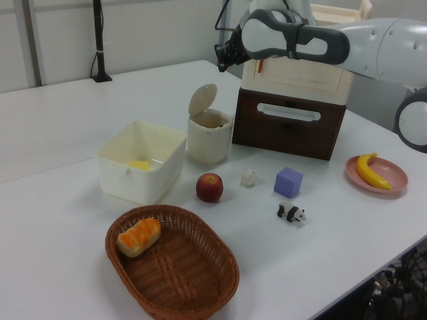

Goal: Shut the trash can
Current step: 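Lower the gripper behind the open lid of the trash can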

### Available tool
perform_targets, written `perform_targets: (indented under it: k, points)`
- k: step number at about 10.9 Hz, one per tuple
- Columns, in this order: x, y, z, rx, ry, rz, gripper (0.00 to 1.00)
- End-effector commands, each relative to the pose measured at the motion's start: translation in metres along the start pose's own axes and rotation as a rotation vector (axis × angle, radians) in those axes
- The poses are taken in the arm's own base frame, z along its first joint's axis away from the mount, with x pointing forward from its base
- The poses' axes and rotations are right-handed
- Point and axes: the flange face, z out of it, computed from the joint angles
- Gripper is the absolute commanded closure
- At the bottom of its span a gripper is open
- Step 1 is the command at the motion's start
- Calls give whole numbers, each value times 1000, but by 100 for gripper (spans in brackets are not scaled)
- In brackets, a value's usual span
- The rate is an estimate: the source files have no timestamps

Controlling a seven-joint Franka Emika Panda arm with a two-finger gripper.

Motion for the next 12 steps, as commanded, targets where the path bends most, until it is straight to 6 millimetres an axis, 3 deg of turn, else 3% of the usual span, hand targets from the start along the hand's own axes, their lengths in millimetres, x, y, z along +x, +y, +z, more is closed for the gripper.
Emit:
perform_targets:
  k: [1,7,12]
  points:
    - [11,16,5,-13,87,-2,100]
    - [0,22,52,-18,106,-34,100]
    - [1,14,54,-2,175,-45,100]
